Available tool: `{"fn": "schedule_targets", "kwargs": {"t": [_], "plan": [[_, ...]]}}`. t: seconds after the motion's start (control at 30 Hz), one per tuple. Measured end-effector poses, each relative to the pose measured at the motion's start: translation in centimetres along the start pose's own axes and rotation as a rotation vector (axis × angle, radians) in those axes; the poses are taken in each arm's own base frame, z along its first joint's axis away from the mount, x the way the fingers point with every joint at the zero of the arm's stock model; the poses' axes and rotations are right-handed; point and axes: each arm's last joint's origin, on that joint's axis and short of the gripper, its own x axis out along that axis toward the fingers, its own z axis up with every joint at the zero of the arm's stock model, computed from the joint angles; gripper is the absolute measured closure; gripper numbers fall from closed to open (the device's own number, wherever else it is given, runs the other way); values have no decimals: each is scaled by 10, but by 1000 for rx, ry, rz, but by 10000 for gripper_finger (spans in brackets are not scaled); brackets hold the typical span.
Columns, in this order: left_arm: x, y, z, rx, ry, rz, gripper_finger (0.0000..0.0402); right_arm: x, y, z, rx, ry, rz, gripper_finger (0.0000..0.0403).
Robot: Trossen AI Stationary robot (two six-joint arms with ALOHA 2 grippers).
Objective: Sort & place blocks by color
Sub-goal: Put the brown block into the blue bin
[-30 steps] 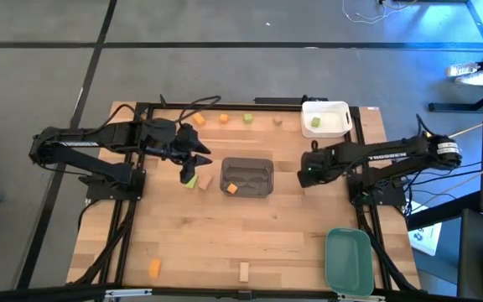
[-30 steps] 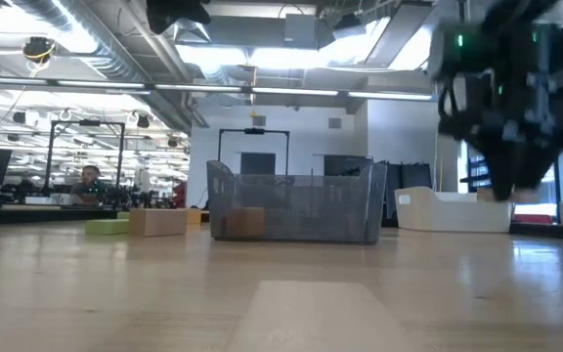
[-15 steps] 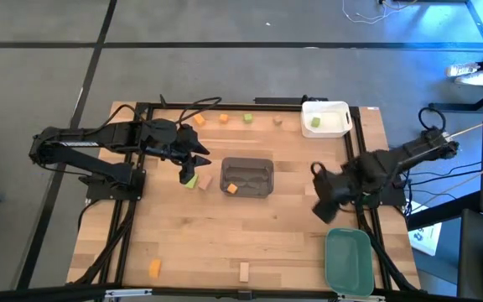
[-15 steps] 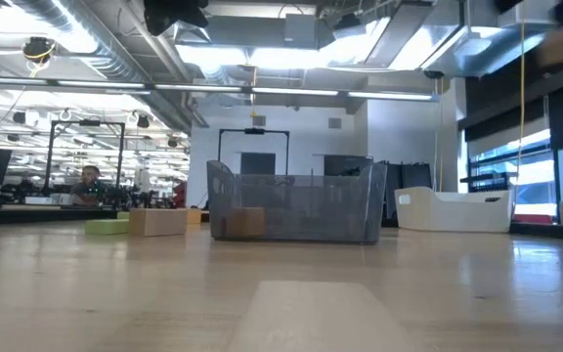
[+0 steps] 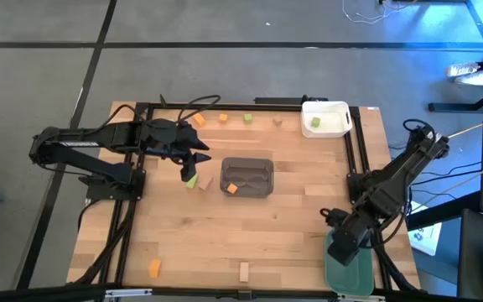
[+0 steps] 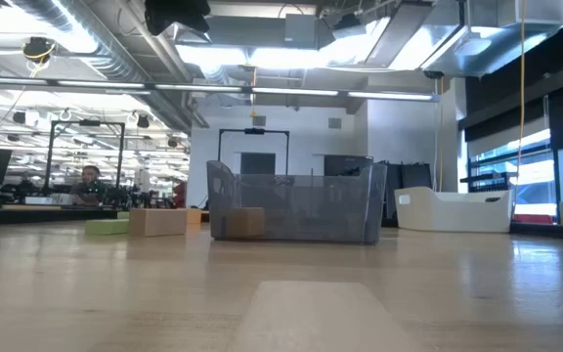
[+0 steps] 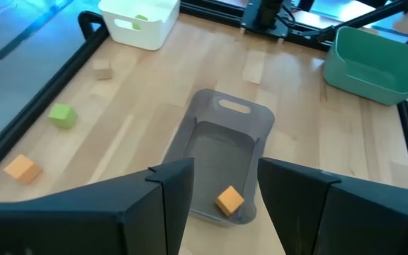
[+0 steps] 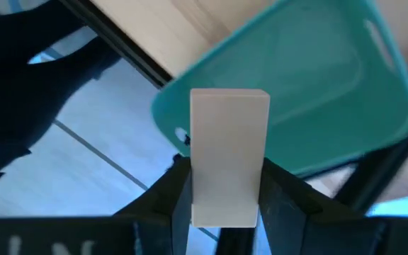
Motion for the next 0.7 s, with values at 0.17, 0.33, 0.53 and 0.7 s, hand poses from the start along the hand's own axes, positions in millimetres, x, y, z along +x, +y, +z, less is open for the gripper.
{"fn": "schedule_targets", "kwargs": {"t": [0.17, 0.33, 0.53, 0.7], "plan": [[0, 0, 0, 0, 0, -1, 250, 6, 5, 1, 2, 16, -6, 277], [0, 0, 0, 0, 0, -1, 250, 14, 4, 2, 25, 20, -68, 277], [0, -1, 0, 0, 5, -21, 250, 29, 7, 7, 128, 2, -145, 277], [0, -1, 0, -1, 8, -34, 250, 44, 12, 11, 179, 37, -201, 277]]}}
